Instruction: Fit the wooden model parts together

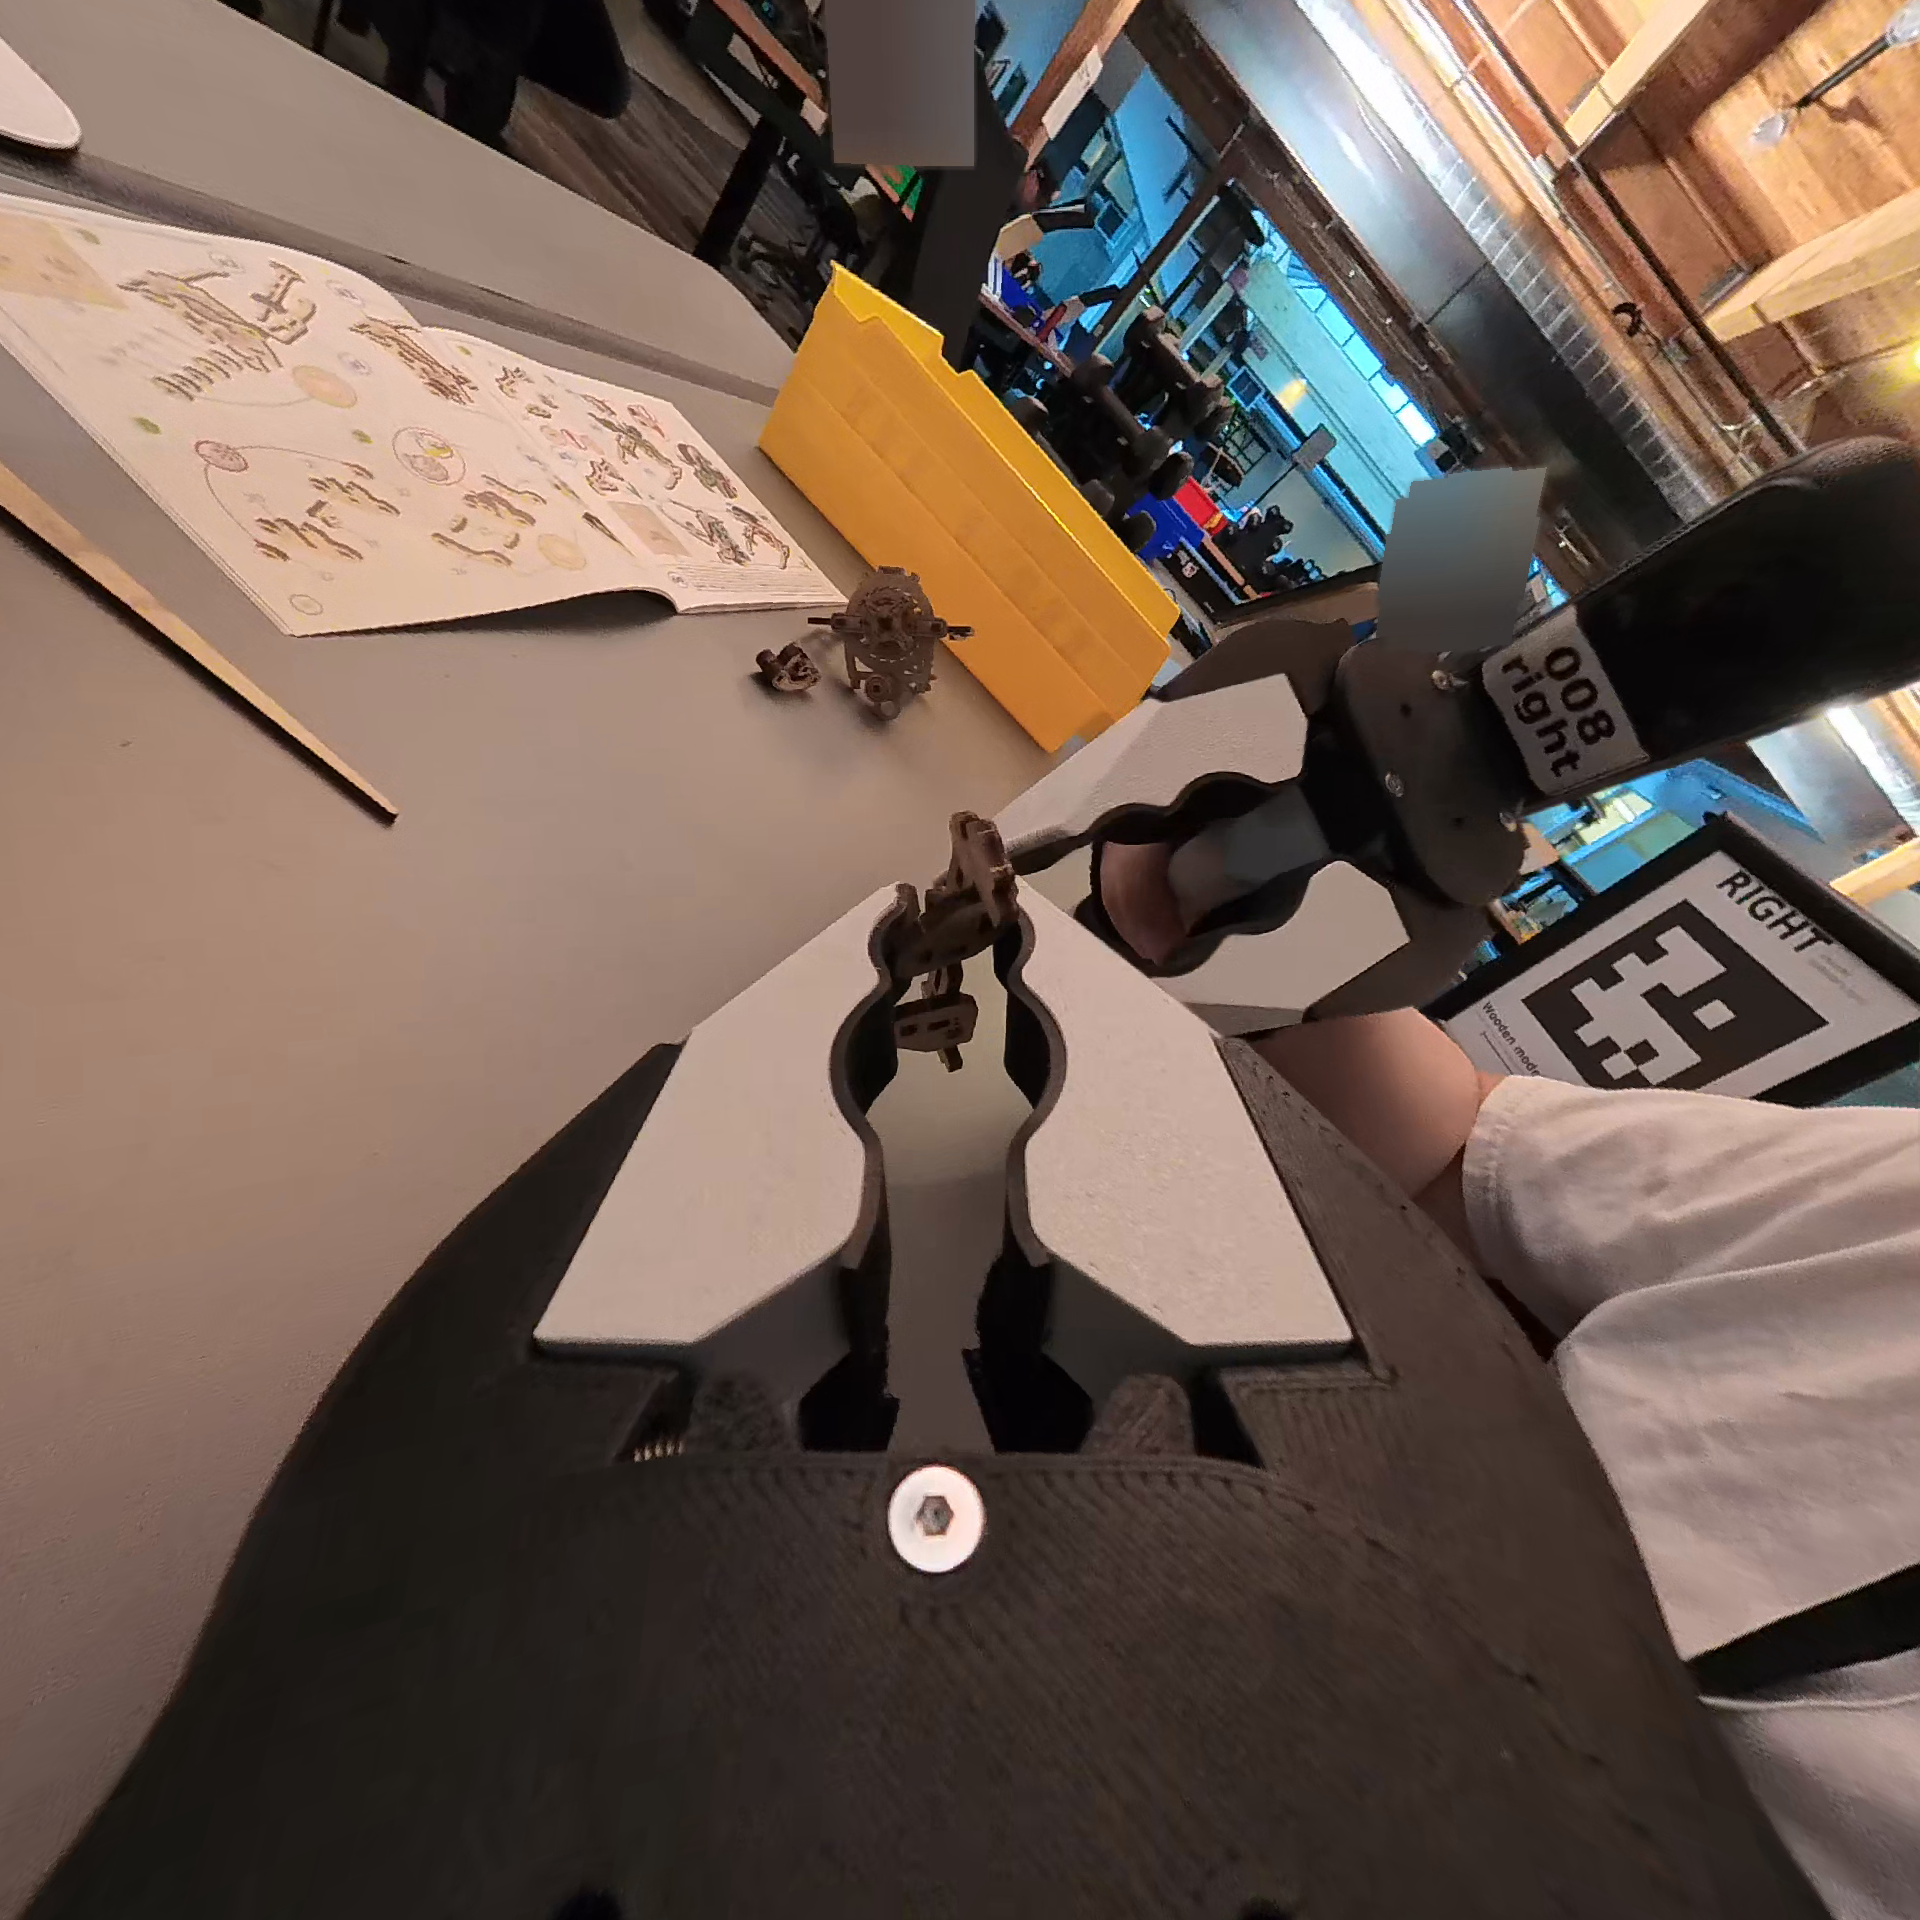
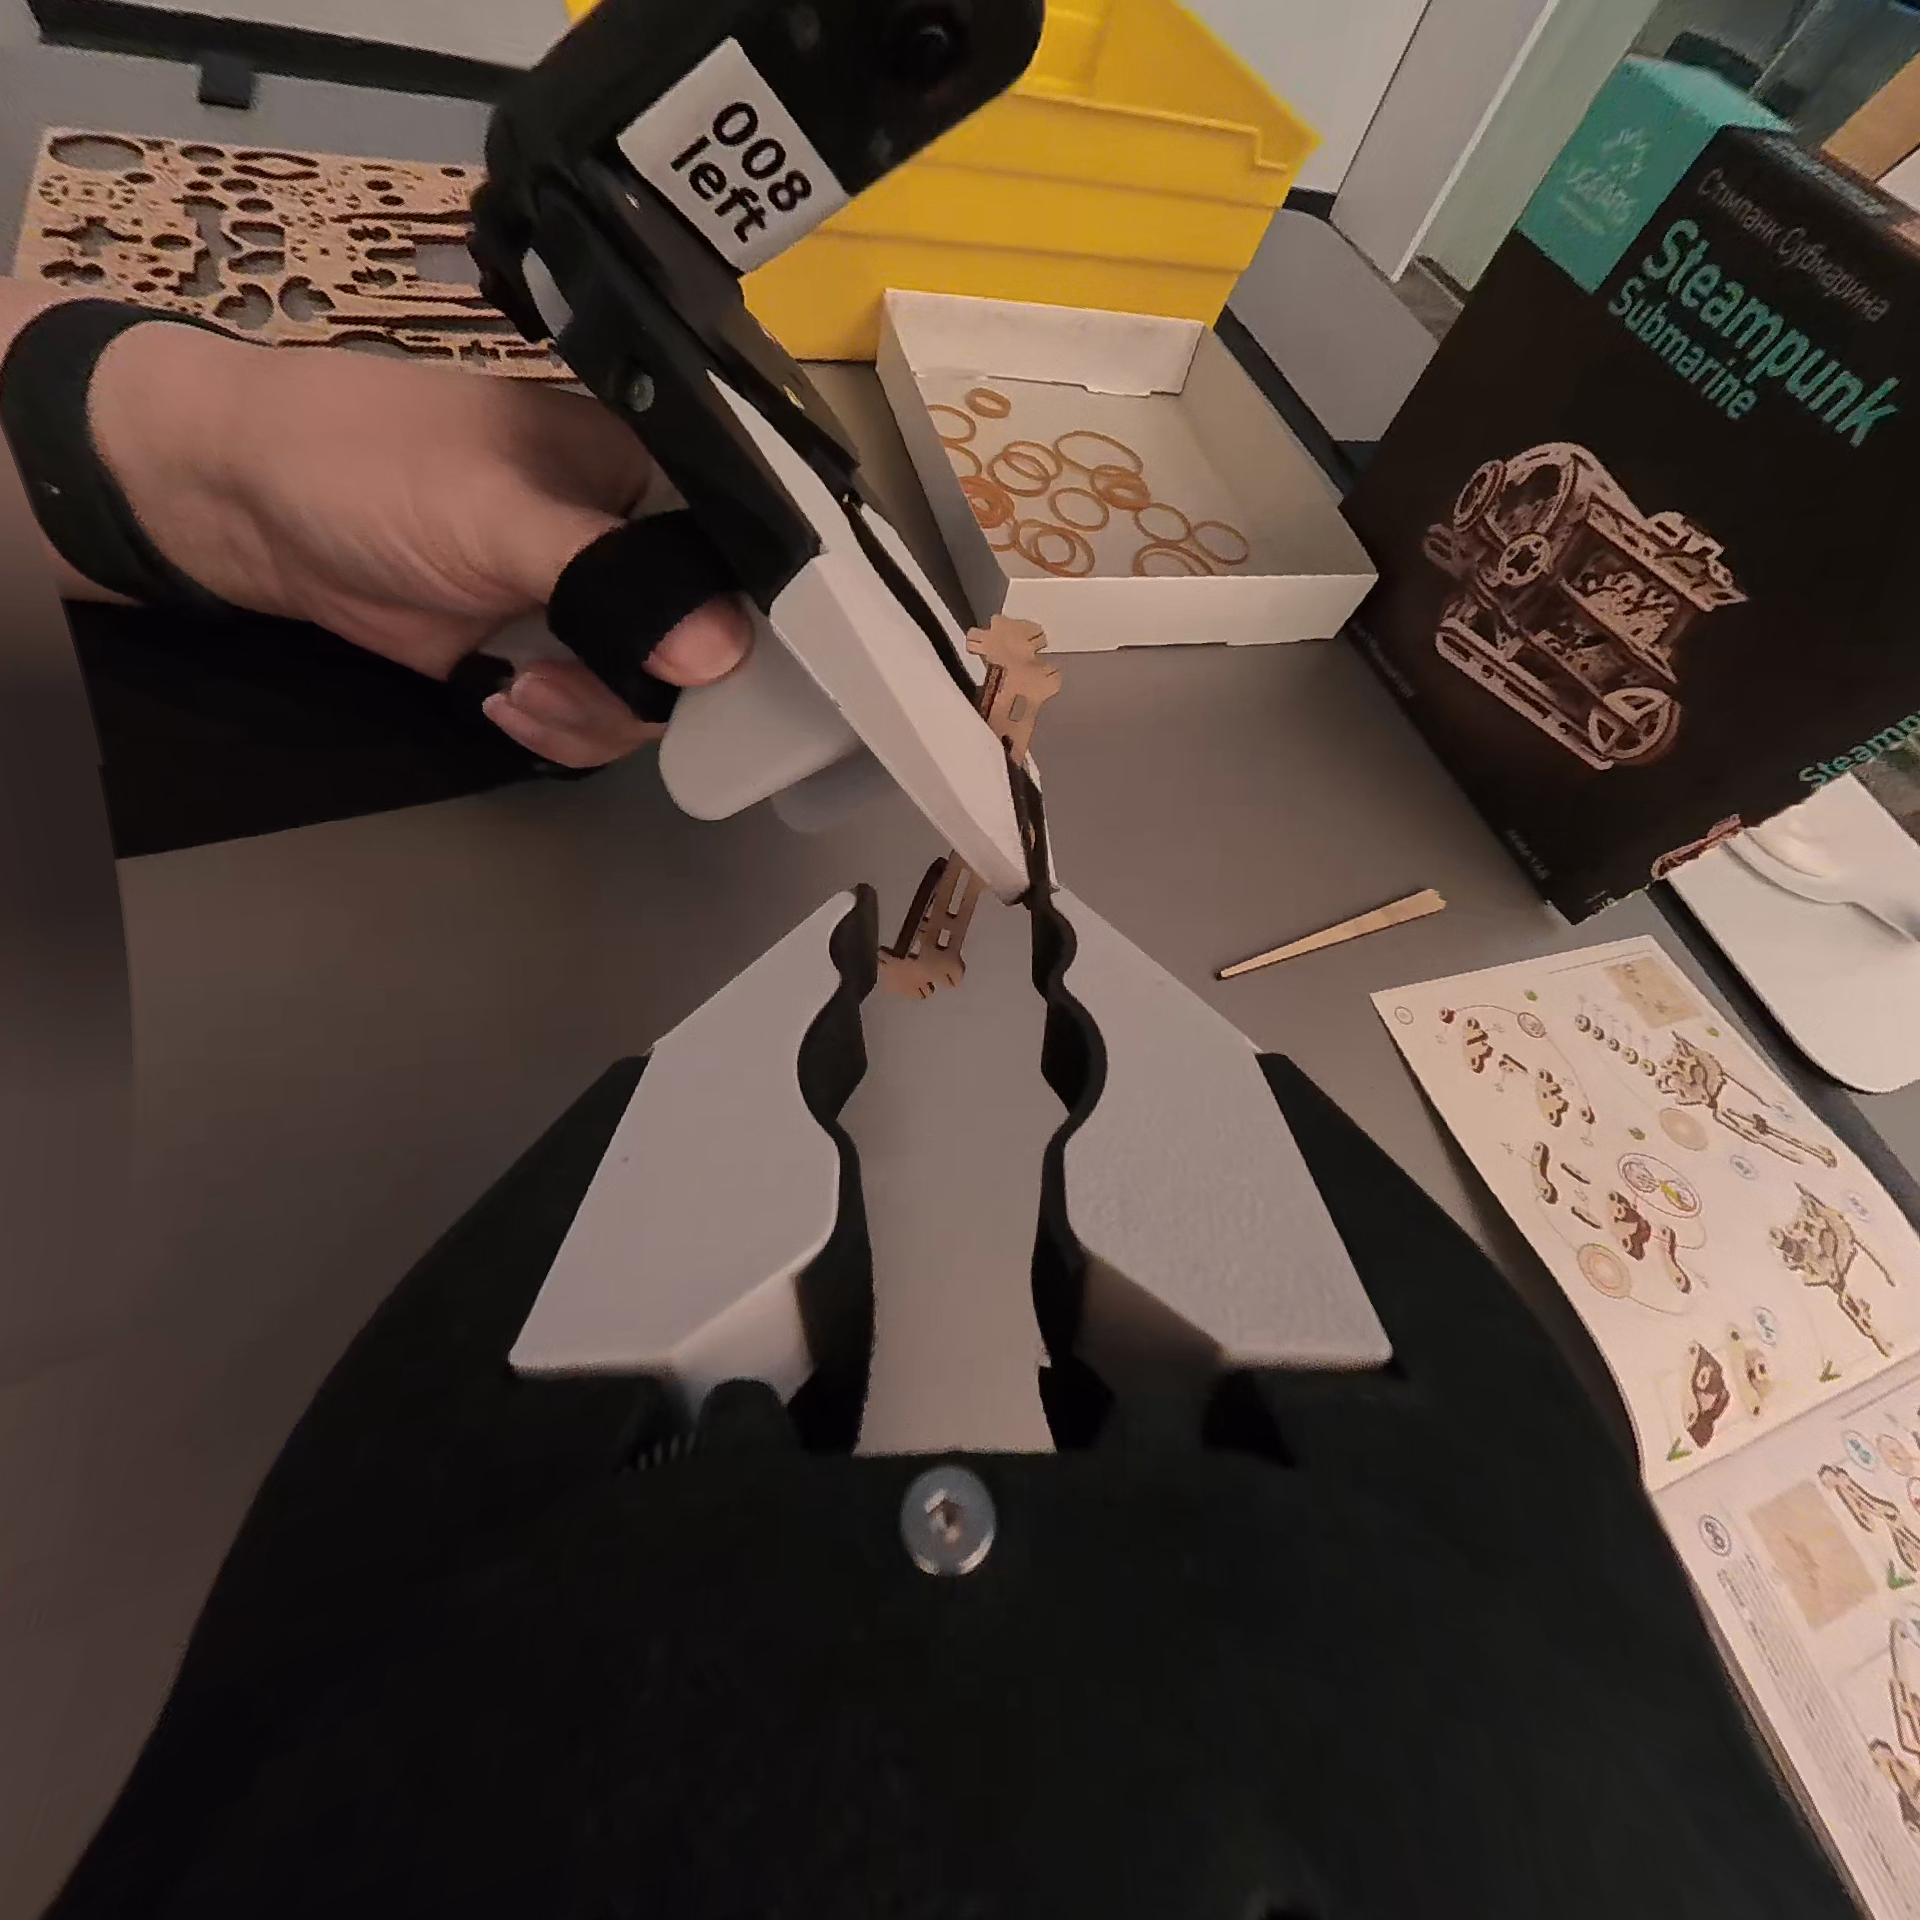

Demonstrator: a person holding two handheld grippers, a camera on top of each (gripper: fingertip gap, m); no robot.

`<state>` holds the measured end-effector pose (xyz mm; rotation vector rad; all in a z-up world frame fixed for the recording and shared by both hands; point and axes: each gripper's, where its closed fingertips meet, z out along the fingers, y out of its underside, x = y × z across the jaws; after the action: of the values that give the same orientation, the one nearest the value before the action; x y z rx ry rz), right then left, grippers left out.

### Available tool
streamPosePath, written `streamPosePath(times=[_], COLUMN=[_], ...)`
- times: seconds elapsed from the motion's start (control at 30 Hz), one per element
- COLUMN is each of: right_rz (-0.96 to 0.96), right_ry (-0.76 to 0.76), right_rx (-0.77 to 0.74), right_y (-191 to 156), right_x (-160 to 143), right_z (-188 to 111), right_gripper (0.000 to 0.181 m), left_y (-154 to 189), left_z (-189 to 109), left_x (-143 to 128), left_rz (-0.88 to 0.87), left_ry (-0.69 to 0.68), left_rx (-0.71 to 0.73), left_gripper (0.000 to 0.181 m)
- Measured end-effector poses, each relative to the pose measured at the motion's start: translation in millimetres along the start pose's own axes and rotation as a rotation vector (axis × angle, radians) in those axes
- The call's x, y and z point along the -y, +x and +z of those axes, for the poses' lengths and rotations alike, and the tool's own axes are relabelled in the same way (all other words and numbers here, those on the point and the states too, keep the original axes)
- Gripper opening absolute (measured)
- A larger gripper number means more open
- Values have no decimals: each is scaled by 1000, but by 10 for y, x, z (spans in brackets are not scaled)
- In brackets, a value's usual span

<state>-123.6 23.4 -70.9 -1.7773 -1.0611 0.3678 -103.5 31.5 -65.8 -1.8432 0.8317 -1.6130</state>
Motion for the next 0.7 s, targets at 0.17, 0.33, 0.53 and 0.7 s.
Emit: streamPosePath(times=[0.17,0.33,0.53,0.7], right_rz=[40,-17,26,24], right_ry=[-6,-37,-14,-27], right_rx=[-39,-96,-61,-54], right_y=[27,66,65,83], right_x=[-7,-38,-35,-83], right_z=[58,79,66,78], right_gripper=[30,24,26,31], left_y=[-15,-31,-24,40], left_z=[-9,-6,-6,-8], left_x=[25,13,14,36], left_rz=[-17,-22,-20,-16], left_ry=[24,20,21,35], left_rx=[19,33,36,8], left_gripper=[12,12,12,12])
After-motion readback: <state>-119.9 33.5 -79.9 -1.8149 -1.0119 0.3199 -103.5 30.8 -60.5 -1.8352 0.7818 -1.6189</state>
